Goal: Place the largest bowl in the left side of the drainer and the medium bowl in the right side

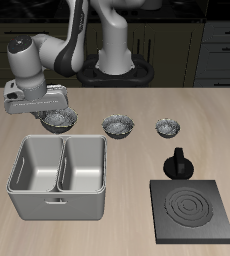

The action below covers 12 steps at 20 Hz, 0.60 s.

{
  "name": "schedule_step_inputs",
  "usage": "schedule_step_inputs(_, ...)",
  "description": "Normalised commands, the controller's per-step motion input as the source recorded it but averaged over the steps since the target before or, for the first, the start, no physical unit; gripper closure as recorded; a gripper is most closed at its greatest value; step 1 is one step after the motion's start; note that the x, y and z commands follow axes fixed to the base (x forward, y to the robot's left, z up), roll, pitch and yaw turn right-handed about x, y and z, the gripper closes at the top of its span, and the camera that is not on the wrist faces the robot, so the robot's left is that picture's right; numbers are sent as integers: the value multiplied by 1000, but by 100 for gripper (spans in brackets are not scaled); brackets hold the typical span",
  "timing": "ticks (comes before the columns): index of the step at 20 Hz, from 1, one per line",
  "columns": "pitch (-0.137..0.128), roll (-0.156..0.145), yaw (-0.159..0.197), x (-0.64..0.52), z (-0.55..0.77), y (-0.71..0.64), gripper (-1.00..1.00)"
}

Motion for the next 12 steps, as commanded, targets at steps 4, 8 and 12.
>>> schedule_step_inputs(4, -44, -56, 9, -10, 501, -53, 100)
schedule_step_inputs(8, -67, -111, 43, -19, 660, -9, 100)
schedule_step_inputs(12, -14, -46, 7, 101, 608, 56, 100)
